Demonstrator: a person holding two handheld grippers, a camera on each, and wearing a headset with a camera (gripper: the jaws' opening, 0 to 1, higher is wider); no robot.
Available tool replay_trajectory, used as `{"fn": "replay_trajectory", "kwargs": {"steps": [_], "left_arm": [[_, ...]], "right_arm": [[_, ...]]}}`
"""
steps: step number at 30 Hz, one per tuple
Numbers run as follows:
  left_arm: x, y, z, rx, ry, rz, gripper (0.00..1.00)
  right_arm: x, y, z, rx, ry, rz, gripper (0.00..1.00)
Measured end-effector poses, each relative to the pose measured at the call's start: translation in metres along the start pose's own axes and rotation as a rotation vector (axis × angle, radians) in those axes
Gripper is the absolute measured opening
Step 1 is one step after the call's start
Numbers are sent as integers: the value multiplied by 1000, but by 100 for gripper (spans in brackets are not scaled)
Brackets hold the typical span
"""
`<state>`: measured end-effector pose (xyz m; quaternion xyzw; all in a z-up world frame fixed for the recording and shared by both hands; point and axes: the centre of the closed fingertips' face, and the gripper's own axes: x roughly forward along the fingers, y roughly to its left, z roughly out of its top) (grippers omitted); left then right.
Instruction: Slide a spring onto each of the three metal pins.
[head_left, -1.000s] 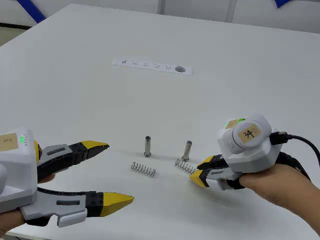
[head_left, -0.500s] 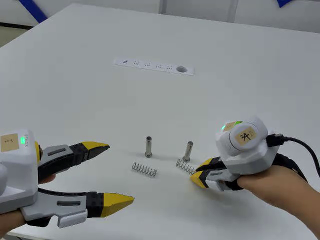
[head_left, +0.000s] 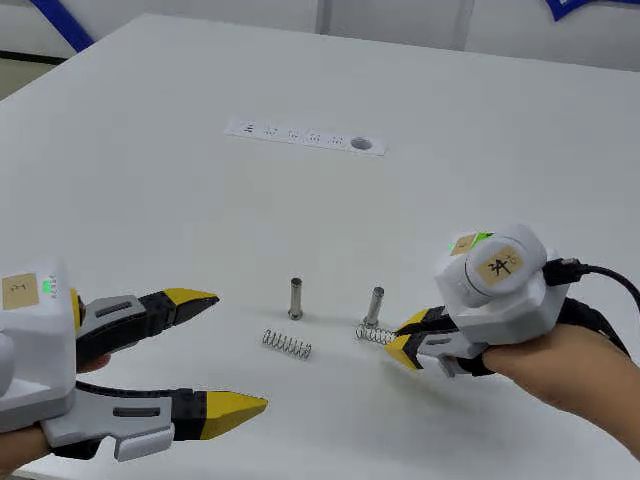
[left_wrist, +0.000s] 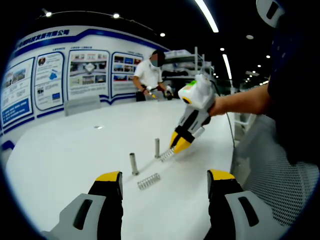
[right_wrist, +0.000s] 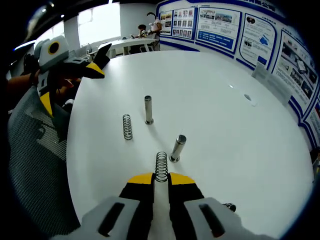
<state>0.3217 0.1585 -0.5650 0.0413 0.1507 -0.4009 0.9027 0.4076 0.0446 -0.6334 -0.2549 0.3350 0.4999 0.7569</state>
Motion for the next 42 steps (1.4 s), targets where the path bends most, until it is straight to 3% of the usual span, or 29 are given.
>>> {"fn": "replay_trajectory", "kwargs": {"steps": [17, 23, 30, 35, 42], "left_arm": [[0, 0, 1, -1, -9, -2, 70], [0, 1, 1, -2, -11, -1, 70], [-1, 2, 3, -2, -18, 4, 70], [-2, 2, 3, -1, -20, 7, 70], [-2, 3, 4, -3, -25, 10, 69]], "right_arm": [[-22, -3, 18, -5, -4, -3, 11], [-42, -6, 34, -7, -6, 14, 11], [-58, -9, 56, -67, 2, 12, 11], [-56, -16, 67, -86, 3, 5, 11], [-44, -18, 67, -96, 27, 13, 11]]}}
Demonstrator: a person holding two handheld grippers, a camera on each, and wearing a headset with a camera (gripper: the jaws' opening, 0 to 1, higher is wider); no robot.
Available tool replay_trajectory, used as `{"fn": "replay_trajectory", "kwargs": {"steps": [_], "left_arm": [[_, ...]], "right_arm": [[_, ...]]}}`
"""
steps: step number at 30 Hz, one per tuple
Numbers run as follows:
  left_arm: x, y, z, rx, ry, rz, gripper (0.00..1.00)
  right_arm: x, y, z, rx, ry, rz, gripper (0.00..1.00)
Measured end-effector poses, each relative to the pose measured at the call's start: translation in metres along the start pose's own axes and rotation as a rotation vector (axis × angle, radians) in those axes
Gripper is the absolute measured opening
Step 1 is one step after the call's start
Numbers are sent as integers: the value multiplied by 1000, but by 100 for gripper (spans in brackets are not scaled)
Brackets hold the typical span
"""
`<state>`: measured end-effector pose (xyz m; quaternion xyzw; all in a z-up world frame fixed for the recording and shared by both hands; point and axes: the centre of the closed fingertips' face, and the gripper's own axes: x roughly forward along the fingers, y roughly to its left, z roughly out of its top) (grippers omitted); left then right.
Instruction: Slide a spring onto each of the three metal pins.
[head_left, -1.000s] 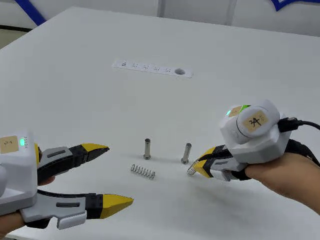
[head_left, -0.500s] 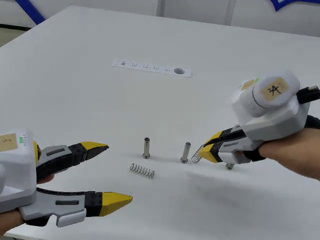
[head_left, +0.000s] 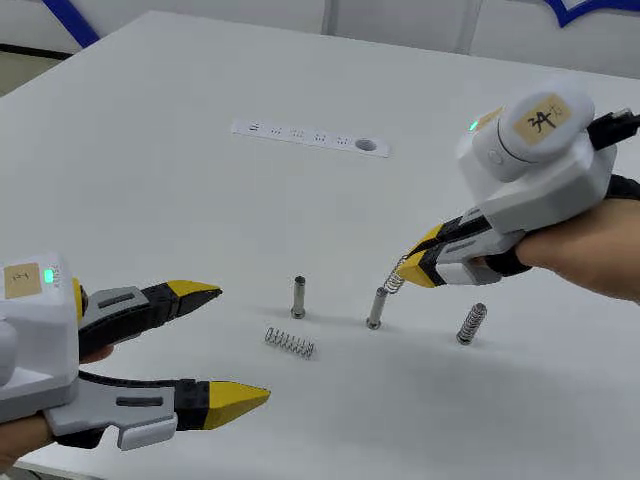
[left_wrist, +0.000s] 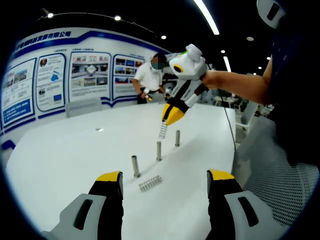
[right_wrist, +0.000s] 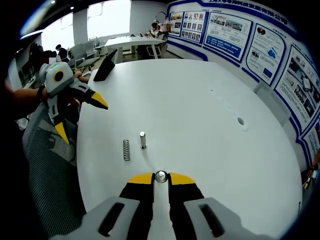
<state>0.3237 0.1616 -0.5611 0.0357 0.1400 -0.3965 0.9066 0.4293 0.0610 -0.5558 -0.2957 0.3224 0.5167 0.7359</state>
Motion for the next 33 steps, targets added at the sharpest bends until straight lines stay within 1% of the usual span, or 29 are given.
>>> {"fn": "replay_trajectory", "kwargs": {"steps": [3, 6, 13, 16, 22, 26, 33], "left_arm": [[0, 0, 0, -3, -2, 1, 69], [0, 1, 0, -4, -2, 2, 69], [1, 0, 0, -5, -1, 1, 69], [1, 1, 0, -6, -1, 3, 69], [1, 0, 0, -5, 3, 4, 69], [1, 0, -1, -5, 5, 4, 69], [1, 1, -2, -7, 4, 7, 69]], "right_arm": [[4, 1, -1, 1, 6, 8, 11], [6, -1, -1, -8, 14, 3, 11], [12, -2, -4, 0, 30, 19, 11], [18, -5, -6, 2, 36, 24, 11], [25, -4, -5, -2, 53, 33, 11], [34, -6, -8, 0, 71, 42, 11], [41, -3, -14, 7, 85, 46, 11]]}}
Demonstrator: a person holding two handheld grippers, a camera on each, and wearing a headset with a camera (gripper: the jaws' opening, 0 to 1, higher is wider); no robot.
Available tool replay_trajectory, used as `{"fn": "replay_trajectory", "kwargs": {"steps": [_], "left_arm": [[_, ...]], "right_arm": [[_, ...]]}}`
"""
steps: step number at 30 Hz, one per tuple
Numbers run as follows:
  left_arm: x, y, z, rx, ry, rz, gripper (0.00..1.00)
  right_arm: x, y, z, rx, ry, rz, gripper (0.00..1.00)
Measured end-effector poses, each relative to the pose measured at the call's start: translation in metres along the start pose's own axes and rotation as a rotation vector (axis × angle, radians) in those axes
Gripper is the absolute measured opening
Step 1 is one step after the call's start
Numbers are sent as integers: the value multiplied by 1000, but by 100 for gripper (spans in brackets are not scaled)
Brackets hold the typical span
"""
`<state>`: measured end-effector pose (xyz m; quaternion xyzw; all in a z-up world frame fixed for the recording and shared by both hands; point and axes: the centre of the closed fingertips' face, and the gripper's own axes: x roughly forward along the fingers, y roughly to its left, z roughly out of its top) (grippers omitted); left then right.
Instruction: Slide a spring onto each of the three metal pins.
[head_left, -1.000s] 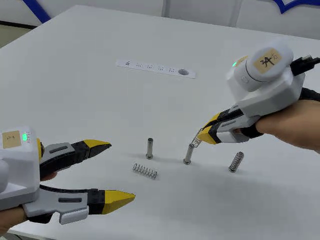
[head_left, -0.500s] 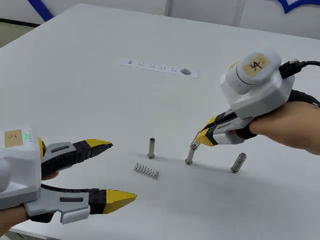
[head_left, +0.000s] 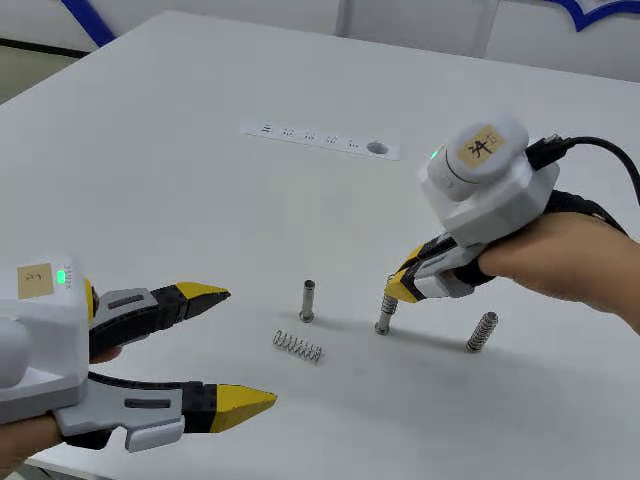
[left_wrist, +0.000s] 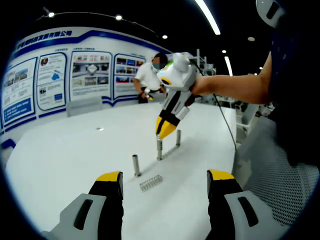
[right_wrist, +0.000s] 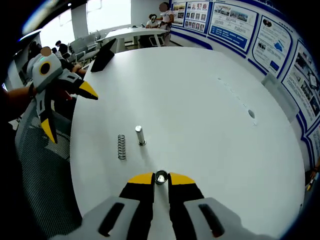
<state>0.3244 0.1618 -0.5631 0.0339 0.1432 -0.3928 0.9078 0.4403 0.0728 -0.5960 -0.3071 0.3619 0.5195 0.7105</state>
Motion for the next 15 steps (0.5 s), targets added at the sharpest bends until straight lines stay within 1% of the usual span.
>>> {"fn": "replay_trajectory", "kwargs": {"steps": [15], "left_arm": [[1, 0, -1, 0, 1, -1, 69]], "right_arm": [[17, 0, -12, 34, 14, 4, 11]]}}
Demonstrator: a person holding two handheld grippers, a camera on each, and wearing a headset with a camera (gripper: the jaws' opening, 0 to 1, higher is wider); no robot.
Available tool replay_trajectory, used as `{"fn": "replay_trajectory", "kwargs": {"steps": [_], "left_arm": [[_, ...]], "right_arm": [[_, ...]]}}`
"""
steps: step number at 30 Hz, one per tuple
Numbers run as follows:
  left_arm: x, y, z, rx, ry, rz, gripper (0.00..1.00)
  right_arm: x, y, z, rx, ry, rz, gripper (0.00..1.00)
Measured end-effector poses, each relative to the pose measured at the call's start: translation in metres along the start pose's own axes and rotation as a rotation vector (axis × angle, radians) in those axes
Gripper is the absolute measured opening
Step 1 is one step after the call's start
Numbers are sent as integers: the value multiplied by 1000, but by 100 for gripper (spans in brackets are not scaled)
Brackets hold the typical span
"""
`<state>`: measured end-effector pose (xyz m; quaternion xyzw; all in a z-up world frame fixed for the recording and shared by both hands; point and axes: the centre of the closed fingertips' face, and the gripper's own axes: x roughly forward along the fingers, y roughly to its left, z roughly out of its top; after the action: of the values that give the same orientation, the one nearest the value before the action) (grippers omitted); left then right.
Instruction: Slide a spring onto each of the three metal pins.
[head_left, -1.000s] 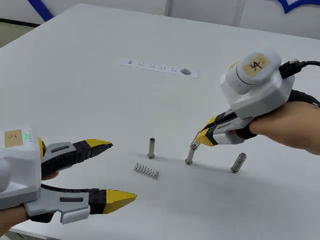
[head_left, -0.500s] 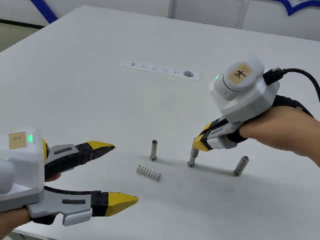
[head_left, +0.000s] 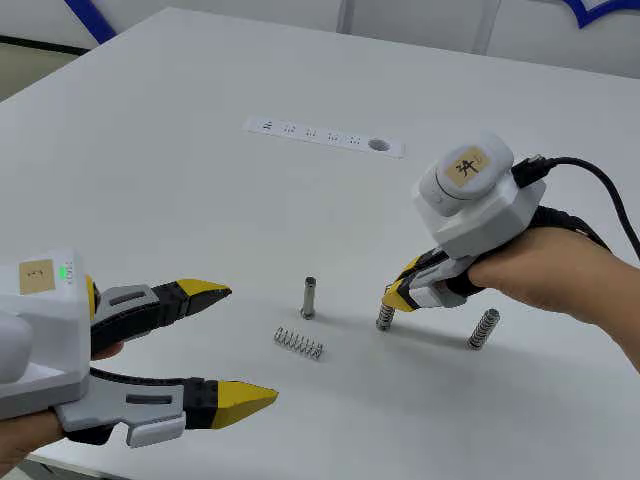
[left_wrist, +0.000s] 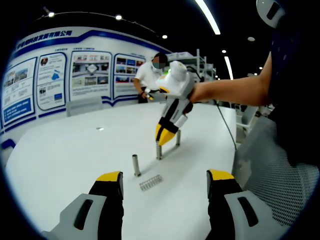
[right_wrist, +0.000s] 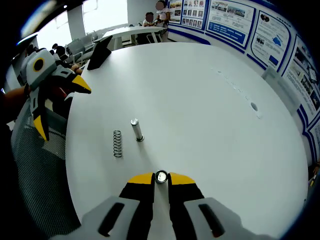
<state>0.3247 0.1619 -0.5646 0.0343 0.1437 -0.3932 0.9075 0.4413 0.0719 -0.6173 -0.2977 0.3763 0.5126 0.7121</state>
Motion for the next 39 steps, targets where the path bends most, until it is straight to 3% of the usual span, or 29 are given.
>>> {"fn": "replay_trajectory", "kwargs": {"steps": [16, 29, 39], "left_arm": [[0, 0, -1, -2, 3, 0, 69], [1, -1, -1, 2, 4, -2, 69], [1, -2, -1, 3, 5, -8, 69]], "right_arm": [[8, 0, -4, 8, -6, 1, 12], [-2, -1, -7, 1, -28, -18, 16], [-10, 11, -16, 12, -34, -19, 16]]}}
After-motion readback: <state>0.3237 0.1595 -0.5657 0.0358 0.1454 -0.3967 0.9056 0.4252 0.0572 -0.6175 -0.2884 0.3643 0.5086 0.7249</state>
